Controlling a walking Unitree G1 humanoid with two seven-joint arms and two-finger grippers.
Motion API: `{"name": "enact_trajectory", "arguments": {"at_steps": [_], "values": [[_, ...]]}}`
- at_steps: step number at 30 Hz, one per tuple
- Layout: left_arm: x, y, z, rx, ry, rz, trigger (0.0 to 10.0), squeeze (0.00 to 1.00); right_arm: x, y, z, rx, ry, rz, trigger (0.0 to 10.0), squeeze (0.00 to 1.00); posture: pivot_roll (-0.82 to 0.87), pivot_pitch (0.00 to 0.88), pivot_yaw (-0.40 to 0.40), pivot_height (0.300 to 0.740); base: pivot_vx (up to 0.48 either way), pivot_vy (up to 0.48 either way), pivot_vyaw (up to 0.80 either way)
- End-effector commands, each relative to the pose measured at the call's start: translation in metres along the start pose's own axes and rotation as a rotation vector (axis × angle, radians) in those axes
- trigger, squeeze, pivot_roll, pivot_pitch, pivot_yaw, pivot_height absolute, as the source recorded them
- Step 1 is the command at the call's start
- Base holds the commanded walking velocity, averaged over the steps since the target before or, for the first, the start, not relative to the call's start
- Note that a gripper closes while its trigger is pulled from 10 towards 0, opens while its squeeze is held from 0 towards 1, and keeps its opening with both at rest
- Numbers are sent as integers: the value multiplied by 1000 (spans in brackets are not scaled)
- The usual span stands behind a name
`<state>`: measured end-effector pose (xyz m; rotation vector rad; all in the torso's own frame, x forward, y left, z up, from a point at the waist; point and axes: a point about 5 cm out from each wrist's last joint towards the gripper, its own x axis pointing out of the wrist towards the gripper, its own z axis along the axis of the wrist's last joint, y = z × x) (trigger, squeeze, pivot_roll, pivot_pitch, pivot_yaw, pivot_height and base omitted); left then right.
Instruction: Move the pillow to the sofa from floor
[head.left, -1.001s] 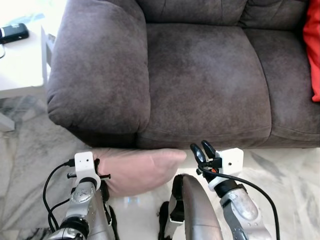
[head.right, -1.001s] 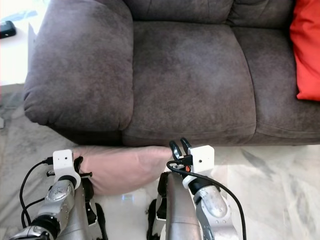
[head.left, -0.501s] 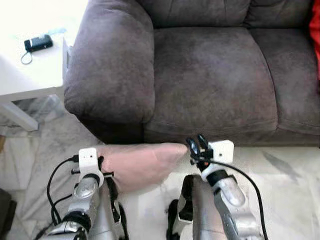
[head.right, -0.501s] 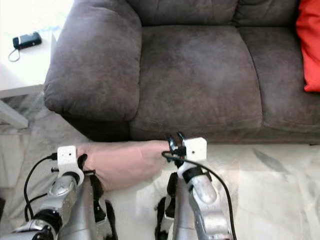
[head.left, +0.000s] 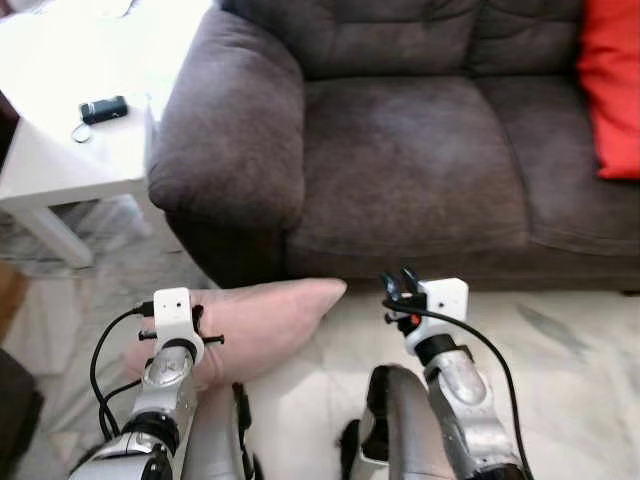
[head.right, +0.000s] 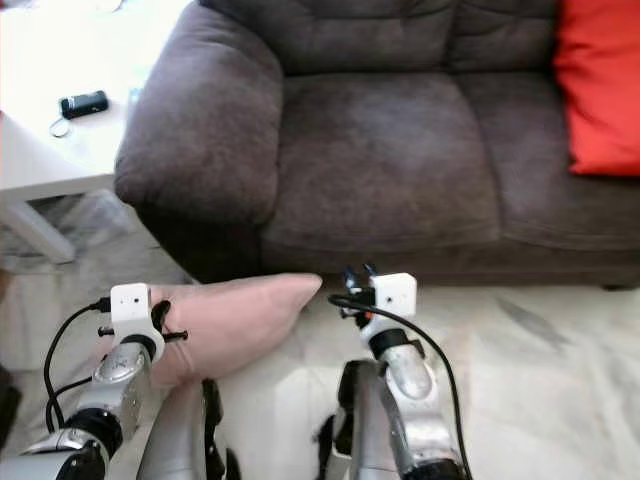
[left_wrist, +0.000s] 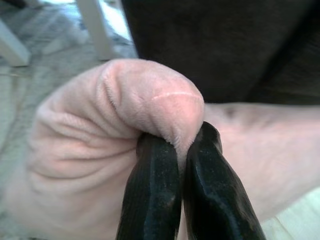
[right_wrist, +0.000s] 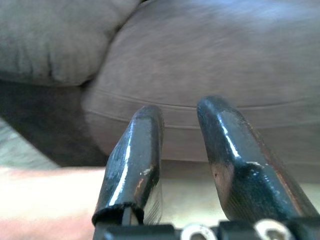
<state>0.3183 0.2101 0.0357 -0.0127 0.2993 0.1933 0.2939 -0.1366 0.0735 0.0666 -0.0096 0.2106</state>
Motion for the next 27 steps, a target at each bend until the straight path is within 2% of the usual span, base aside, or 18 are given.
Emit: {"name": "enact_trajectory", "arguments": {"at_steps": [1, 3, 6, 16, 27], "values": [[3, 4, 11, -6, -46, 13, 10000, 0, 1, 3, -5, 11, 8, 3, 10000, 0, 48, 95, -11, 559, -304, 0, 0], [3, 3, 11, -7, -47, 11, 10000, 0, 1, 2, -5, 12, 9, 2, 10000, 0, 48, 95, -11, 559, -304, 0, 0], [3, -2, 14, 39, -77, -24, 10000, 0, 4, 0, -5, 22, 0, -17, 10000, 0, 49, 89, -13, 559, 0, 0, 0], [1, -3, 24, 31, -147, -50, 10000, 0, 8, -4, -6, 32, 0, -28, 10000, 0, 61, 74, -12, 559, 0, 0, 0], [0, -13, 33, 39, -198, -92, 10000, 0, 13, -8, -2, 25, -33, -31, 10000, 0, 60, 61, -16, 559, 0, 0, 0]]}}
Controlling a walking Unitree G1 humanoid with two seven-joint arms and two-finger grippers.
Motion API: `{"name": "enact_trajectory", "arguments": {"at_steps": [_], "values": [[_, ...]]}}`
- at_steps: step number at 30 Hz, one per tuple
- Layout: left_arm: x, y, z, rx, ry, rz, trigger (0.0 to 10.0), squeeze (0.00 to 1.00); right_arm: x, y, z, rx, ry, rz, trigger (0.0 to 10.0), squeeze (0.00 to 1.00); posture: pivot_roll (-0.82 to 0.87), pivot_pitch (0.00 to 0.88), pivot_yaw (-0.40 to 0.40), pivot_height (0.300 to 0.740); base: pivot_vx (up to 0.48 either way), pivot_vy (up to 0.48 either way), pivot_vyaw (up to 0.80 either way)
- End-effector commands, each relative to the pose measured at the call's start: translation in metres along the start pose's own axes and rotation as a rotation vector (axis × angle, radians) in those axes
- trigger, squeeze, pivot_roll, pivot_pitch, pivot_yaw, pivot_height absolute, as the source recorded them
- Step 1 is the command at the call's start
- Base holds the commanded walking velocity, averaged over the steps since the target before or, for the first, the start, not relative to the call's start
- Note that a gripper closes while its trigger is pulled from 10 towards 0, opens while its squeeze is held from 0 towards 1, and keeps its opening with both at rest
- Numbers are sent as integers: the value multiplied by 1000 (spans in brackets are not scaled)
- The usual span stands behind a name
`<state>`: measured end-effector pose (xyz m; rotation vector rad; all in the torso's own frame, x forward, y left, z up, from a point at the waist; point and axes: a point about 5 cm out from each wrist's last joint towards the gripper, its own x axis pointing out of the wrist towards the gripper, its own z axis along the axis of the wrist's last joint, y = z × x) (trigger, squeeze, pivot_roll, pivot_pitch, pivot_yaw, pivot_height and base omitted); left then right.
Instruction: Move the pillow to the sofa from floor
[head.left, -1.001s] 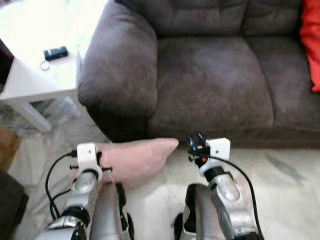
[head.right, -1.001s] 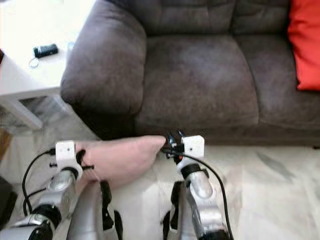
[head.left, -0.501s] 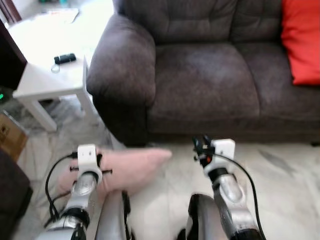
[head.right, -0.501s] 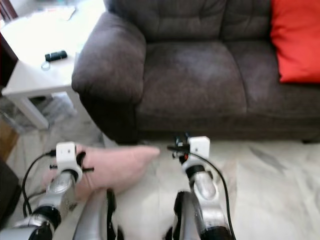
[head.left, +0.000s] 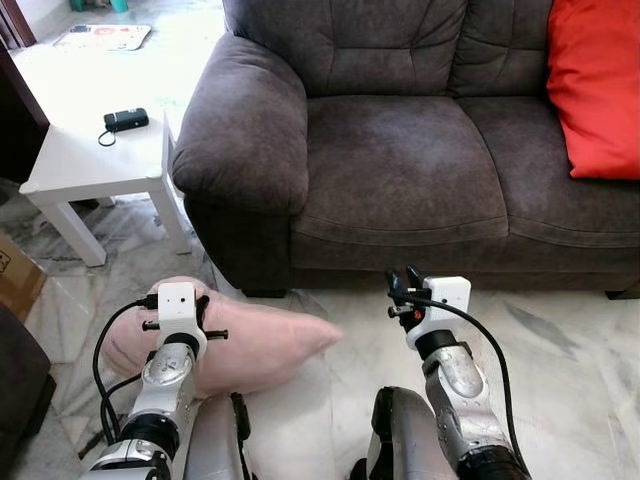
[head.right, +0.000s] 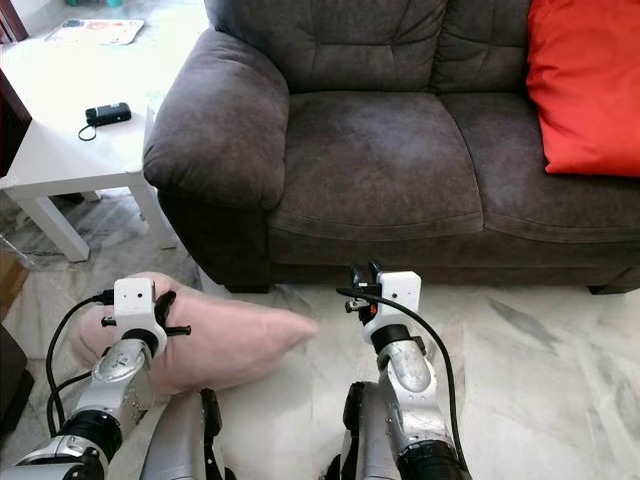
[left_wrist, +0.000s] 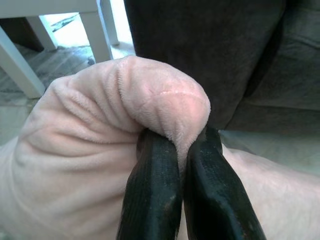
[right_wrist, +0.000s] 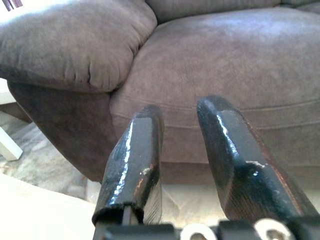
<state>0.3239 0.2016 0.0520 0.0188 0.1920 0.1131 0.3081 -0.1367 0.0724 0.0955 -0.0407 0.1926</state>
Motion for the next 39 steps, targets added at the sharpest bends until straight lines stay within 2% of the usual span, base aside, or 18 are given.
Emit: {"name": "enact_trajectory", "arguments": {"at_steps": [1, 10, 39], "values": [[3, -3, 17, 8, -87, -15, 10000, 0, -1, -5, -1, 1, -4, -13, 10000, 0, 60, 61, -16, 559, 0, 0, 0], [4, -3, 18, 10, -86, -15, 10000, 0, 0, -7, -1, -2, -9, -14, 10000, 0, 53, 49, -19, 587, 0, 0, 0], [4, -2, 19, 29, -89, -25, 10000, 0, 2, -3, 0, 5, -22, -3, 10000, 0, 55, 39, -13, 722, 0, 0, 0]]}}
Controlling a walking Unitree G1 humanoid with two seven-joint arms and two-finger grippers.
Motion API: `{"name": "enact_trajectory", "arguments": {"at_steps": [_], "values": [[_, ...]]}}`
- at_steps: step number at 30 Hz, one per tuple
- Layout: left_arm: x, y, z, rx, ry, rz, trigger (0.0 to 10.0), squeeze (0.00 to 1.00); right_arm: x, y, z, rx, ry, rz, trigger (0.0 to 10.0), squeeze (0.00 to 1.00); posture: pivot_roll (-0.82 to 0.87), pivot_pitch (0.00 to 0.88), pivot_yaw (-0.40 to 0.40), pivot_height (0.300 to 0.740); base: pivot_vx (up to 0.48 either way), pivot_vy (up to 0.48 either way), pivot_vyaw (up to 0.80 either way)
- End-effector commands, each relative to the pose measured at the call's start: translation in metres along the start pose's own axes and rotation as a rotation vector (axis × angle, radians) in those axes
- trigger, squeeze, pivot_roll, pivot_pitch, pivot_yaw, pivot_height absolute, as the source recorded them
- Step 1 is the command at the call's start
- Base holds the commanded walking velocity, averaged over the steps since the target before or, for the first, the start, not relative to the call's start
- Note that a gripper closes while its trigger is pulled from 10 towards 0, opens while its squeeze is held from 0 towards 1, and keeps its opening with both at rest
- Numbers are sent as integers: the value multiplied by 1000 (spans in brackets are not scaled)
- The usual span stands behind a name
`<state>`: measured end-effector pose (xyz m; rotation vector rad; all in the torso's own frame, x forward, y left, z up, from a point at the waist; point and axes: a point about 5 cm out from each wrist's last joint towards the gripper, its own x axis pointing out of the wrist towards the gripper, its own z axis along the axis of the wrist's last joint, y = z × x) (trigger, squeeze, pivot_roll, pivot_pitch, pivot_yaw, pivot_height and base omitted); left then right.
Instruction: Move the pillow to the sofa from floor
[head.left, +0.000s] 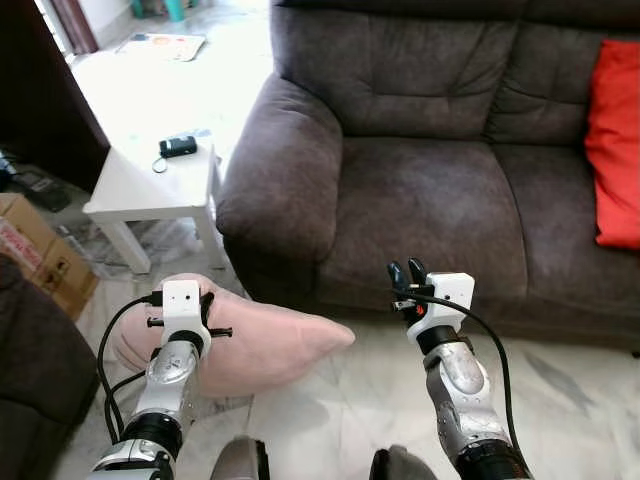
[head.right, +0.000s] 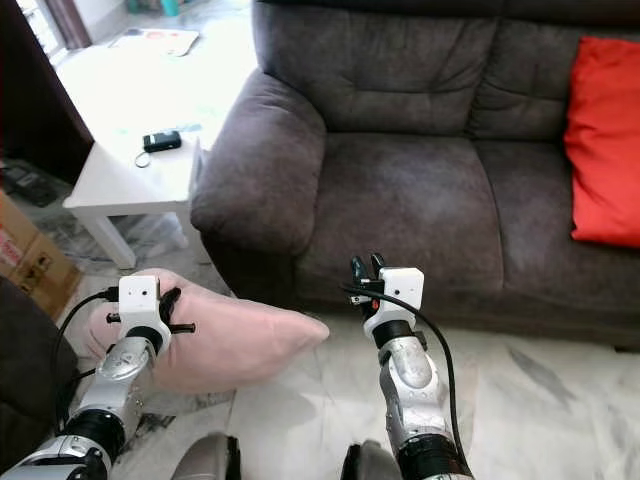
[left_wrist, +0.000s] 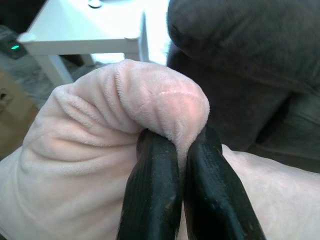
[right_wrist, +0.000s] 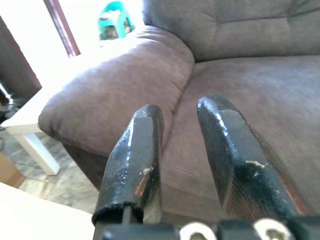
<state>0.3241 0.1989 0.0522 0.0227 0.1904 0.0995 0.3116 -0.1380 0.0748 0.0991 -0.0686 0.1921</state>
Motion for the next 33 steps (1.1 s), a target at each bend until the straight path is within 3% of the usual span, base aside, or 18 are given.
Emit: {"name": "enact_trajectory", "arguments": {"at_steps": [1, 23, 30, 33], "values": [[5, 1, 19, 25, -88, -13, 10000, 0, -1, -1, -3, 4, 6, -5, 10000, 0, 55, 39, -13, 726, 0, 0, 0], [6, -3, 27, 28, -113, -51, 10000, 0, -1, -2, -4, -1, 16, -2, 10000, 0, 63, 49, -19, 740, 0, 0, 0], [7, -11, 36, 17, -145, -122, 10000, 0, -1, 0, -15, -46, 120, 78, 10000, 0, 62, 47, -18, 740, 0, 0, 0], [6, -15, 42, 15, -165, -168, 10000, 0, -7, -2, -29, -175, 244, 173, 10000, 0, 58, 47, -19, 740, 0, 0, 0]]}}
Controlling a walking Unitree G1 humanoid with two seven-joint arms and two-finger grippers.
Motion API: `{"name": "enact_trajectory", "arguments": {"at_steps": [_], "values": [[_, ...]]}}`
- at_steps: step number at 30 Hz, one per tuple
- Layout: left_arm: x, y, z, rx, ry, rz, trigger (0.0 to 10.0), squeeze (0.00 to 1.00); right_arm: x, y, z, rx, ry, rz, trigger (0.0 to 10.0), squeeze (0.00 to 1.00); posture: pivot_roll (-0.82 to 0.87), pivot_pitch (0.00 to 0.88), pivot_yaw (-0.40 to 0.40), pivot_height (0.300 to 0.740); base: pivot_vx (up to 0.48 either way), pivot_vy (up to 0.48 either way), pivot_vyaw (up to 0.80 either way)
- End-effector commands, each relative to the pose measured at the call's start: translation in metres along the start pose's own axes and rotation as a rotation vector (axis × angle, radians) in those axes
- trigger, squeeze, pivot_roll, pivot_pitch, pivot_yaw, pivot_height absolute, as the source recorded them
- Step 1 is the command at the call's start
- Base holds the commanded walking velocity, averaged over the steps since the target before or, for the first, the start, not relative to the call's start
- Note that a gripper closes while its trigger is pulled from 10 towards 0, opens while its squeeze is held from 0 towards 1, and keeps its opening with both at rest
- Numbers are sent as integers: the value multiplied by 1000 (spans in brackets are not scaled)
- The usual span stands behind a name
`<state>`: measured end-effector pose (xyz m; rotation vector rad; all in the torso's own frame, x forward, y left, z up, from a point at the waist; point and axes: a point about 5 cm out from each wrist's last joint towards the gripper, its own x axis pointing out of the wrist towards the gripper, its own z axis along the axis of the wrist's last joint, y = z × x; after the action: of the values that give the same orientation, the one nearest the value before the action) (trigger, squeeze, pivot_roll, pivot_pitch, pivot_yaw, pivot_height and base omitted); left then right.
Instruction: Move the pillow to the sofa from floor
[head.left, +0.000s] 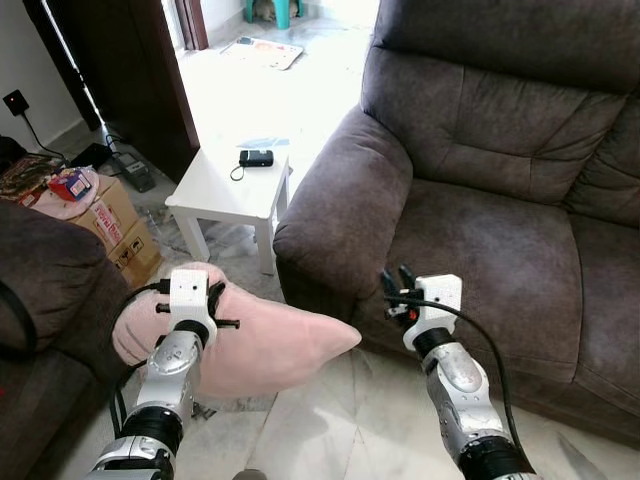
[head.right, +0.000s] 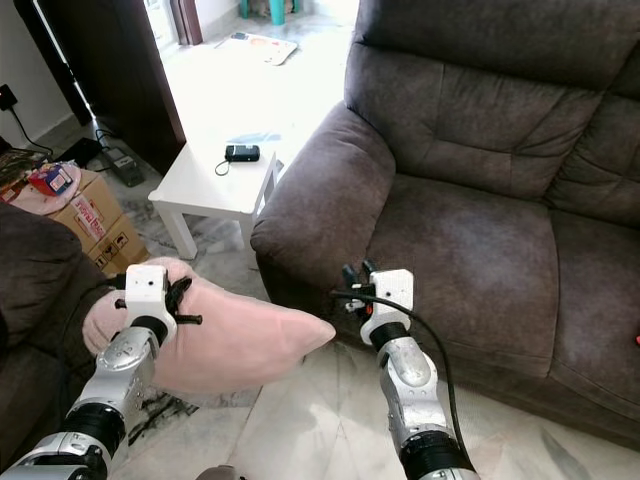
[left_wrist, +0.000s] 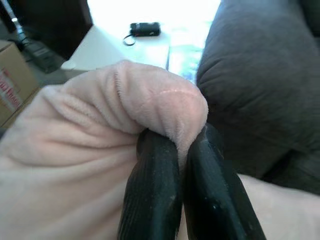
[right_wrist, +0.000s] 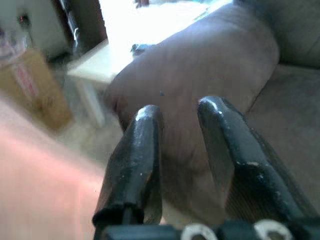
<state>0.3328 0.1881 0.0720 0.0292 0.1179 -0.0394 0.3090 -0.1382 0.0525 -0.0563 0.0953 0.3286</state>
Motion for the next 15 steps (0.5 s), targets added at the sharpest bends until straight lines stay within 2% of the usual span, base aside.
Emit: {"name": "enact_trajectory", "arguments": {"at_steps": [1, 4, 9, 10, 11, 12, 15], "values": [[4, -4, 22, 5, -95, -43, 10000, 0, -3, 1, -12, -76, 95, 71, 10000, 0, 58, 47, -19, 740, 0, 0, 0], [4, -6, 27, 9, -106, -85, 10000, 0, -9, 0, -21, -135, 157, 167, 10000, 0, 58, 47, -19, 740, 0, 0, 0], [4, -8, 31, 5, -110, -111, 10000, 0, -16, -7, -34, -195, 249, 201, 10000, 0, 55, 43, -20, 740, 0, 0, 0], [5, -8, 32, 5, -110, -115, 10000, 0, -17, -7, -36, -192, 256, 204, 10000, 839, 55, 43, -20, 740, 0, 0, 0], [5, -9, 32, 5, -110, -117, 10000, 0, -18, -7, -37, -189, 261, 206, 10000, 839, 55, 43, -20, 740, 0, 0, 0], [5, -9, 33, 4, -110, -120, 10000, 0, -19, -7, -38, -186, 264, 208, 10000, 1000, 56, 44, -17, 740, 0, 0, 0], [5, -12, 36, 4, -111, -144, 10000, 0, -21, -5, -43, -208, 284, 242, 10000, 1000, 56, 43, -17, 740, 0, 0, 0]]}}
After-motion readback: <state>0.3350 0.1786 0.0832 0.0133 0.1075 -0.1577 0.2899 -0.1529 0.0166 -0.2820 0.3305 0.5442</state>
